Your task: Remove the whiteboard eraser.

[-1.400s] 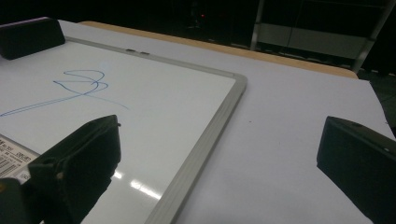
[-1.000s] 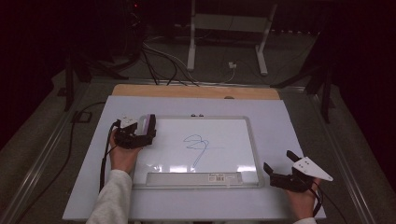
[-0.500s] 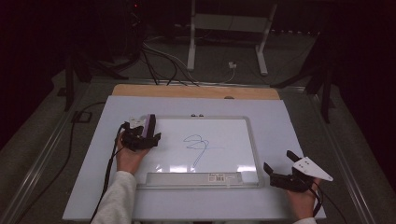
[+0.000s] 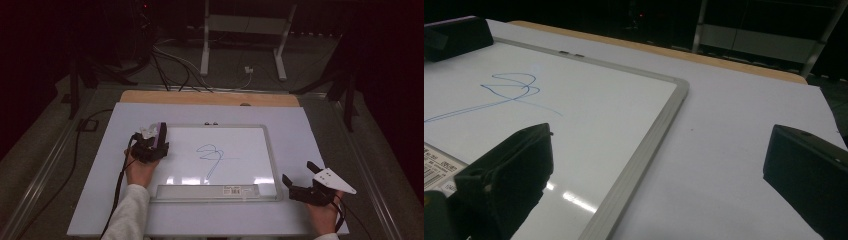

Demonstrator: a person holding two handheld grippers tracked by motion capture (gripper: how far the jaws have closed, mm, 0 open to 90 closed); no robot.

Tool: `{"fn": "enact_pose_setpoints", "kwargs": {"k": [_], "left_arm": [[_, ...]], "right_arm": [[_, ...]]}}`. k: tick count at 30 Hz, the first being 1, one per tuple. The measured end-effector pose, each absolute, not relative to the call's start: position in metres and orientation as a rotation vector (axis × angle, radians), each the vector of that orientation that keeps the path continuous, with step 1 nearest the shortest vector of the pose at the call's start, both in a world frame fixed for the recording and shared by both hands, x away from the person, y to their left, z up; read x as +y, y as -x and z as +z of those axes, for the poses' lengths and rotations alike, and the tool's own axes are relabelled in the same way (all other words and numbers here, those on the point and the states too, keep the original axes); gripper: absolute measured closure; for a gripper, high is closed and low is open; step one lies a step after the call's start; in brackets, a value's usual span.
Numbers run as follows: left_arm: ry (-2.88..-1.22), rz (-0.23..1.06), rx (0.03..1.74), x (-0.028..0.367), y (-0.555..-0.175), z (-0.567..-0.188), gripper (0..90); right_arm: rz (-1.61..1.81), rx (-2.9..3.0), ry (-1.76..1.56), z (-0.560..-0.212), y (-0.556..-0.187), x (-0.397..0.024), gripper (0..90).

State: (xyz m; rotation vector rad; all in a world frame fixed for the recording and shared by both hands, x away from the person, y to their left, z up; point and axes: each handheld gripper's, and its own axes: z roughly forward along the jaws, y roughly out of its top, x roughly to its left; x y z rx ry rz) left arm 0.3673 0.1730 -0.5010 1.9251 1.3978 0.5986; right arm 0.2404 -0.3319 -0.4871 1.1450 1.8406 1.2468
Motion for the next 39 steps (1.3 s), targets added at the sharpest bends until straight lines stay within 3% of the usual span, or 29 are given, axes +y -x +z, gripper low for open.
{"fn": "enact_pose_setpoints", "kwargs": {"k": [3, 12, 21, 39], "left_arm": [[-1.904, 0.581, 1.417, 0.177, -0.368, -0.500, 54.4], [-1.873, 0.603, 1.428, 0.187, -0.365, -0.495, 63.8], [-1.810, 0.595, 1.367, 0.187, -0.360, -0.476, 64.2], [-1.855, 0.560, 1.278, 0.169, -0.352, -0.469, 64.1]], "right_arm": [[1.248, 1.839, -1.147, -0.487, -0.240, -0.332, 0.0], [1.245, 1.845, -1.144, -0.487, -0.241, -0.331, 0.0], [1.245, 1.846, -1.143, -0.488, -0.241, -0.331, 0.0], [1.245, 1.842, -1.144, -0.487, -0.240, -0.332, 0.0]]}}
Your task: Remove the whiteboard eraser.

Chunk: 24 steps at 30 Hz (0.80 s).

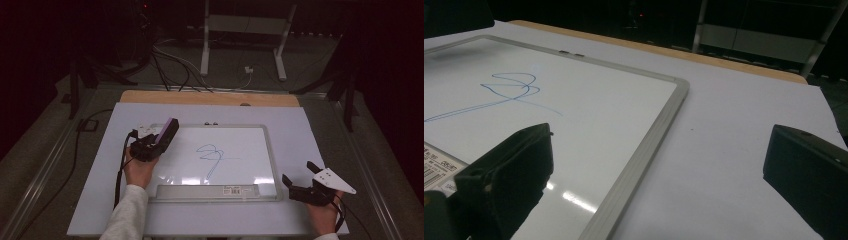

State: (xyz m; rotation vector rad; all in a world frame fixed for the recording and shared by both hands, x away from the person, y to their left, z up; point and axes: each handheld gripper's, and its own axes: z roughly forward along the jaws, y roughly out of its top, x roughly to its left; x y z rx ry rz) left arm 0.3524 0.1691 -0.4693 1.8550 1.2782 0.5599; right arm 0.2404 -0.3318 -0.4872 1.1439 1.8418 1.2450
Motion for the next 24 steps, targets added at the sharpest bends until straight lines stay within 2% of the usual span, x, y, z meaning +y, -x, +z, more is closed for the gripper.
{"fn": "enact_pose_setpoints", "kwargs": {"k": [24], "left_arm": [[-1.938, 0.524, 1.227, 0.146, -0.345, -0.487, 64.0]], "right_arm": [[1.243, 1.842, -1.143, -0.487, -0.240, -0.332, 0.0]]}}
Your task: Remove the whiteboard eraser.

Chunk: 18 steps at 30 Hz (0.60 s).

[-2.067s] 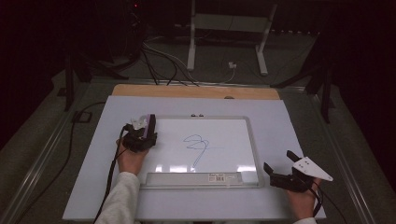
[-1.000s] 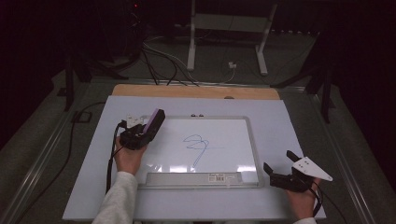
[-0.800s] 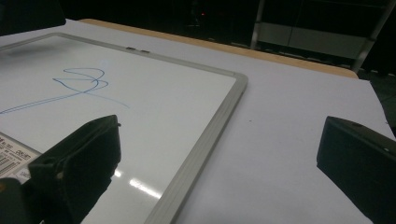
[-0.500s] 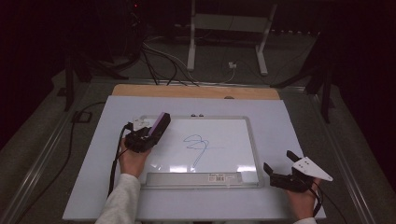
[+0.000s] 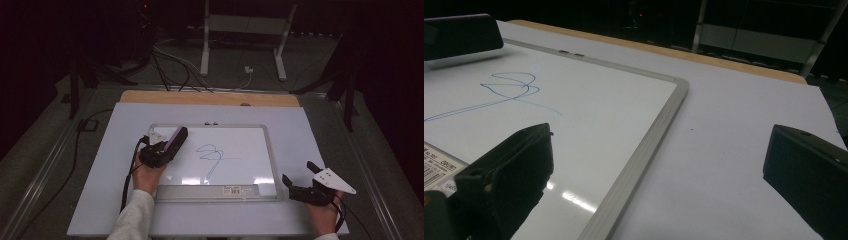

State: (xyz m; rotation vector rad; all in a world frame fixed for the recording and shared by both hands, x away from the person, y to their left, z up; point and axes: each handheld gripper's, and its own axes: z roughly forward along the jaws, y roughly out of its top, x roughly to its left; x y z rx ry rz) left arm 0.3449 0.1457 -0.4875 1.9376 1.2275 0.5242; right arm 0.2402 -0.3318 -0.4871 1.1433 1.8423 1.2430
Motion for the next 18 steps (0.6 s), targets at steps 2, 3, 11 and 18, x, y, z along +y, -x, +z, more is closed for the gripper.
{"fn": "enact_pose_setpoints", "kwargs": {"k": [2, 3, 11, 18], "left_arm": [[-1.948, 0.522, 1.221, 0.144, -0.344, -0.489, 64.0], [-1.954, 0.526, 1.222, 0.142, -0.344, -0.490, 64.0], [-1.989, 0.520, 1.209, 0.135, -0.343, -0.497, 63.9], [-2.011, 0.543, 1.197, 0.133, -0.340, -0.500, 63.7]], "right_arm": [[1.243, 1.842, -1.143, -0.487, -0.240, -0.332, 0.0], [1.243, 1.842, -1.143, -0.487, -0.240, -0.332, 0.0], [1.244, 1.840, -1.144, -0.487, -0.240, -0.332, 0.0], [1.243, 1.843, -1.143, -0.487, -0.240, -0.332, 0.0]]}}
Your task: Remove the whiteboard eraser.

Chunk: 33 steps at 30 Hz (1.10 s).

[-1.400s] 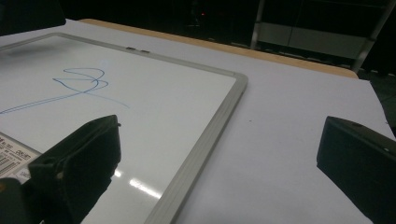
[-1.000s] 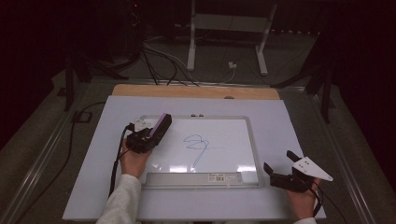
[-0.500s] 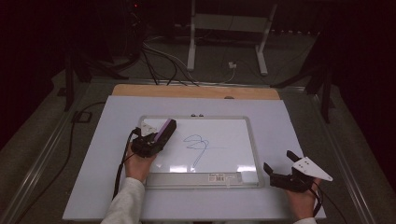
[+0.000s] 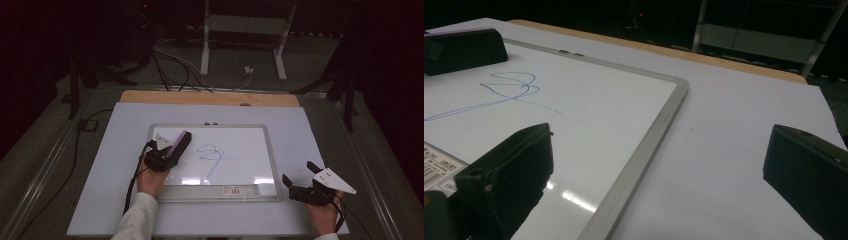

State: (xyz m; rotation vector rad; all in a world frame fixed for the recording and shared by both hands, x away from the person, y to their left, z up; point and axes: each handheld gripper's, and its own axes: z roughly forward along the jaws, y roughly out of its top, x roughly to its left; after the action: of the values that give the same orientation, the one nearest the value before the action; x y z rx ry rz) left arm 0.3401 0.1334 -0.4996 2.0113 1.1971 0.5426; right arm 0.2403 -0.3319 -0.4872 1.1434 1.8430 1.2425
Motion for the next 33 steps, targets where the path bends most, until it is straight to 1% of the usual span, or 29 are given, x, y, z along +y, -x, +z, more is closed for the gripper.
{"fn": "enact_pose_setpoints", "kwargs": {"k": [2, 8, 11, 15, 17, 21, 25, 27, 29, 33], "left_arm": [[-2.008, 0.537, 1.195, 0.133, -0.340, -0.500, 62.6], [-2.005, 0.535, 1.157, 0.131, -0.338, -0.499, 52.8], [-1.986, 0.539, 1.144, 0.131, -0.337, -0.496, 50.4], [-1.998, 0.565, 1.129, 0.128, -0.336, -0.495, 51.7], [-2.017, 0.607, 1.118, 0.126, -0.333, -0.495, 58.1], [-2.041, 0.633, 1.075, 0.121, -0.331, -0.495, 63.8], [-2.096, 0.682, 1.027, 0.110, -0.328, -0.493, 63.8], [-2.110, 0.652, 1.009, 0.106, -0.327, -0.492, 63.0], [-2.103, 0.616, 1.002, 0.103, -0.327, -0.493, 59.9], [-2.140, 0.634, 0.967, 0.096, -0.323, -0.494, 58.1]], "right_arm": [[1.242, 1.843, -1.146, -0.487, -0.240, -0.332, 0.0], [1.241, 1.849, -1.147, -0.488, -0.241, -0.331, 0.0], [1.240, 1.851, -1.146, -0.488, -0.241, -0.331, 0.0], [1.238, 1.853, -1.144, -0.488, -0.241, -0.331, 0.0], [1.236, 1.855, -1.145, -0.488, -0.241, -0.331, 0.0], [1.235, 1.856, -1.145, -0.488, -0.241, -0.330, 0.0], [1.235, 1.857, -1.144, -0.488, -0.241, -0.330, 0.0], [1.235, 1.857, -1.145, -0.488, -0.241, -0.330, 0.0], [1.235, 1.856, -1.142, -0.488, -0.241, -0.331, 0.0], [1.234, 1.854, -1.145, -0.488, -0.241, -0.331, 0.0]]}}
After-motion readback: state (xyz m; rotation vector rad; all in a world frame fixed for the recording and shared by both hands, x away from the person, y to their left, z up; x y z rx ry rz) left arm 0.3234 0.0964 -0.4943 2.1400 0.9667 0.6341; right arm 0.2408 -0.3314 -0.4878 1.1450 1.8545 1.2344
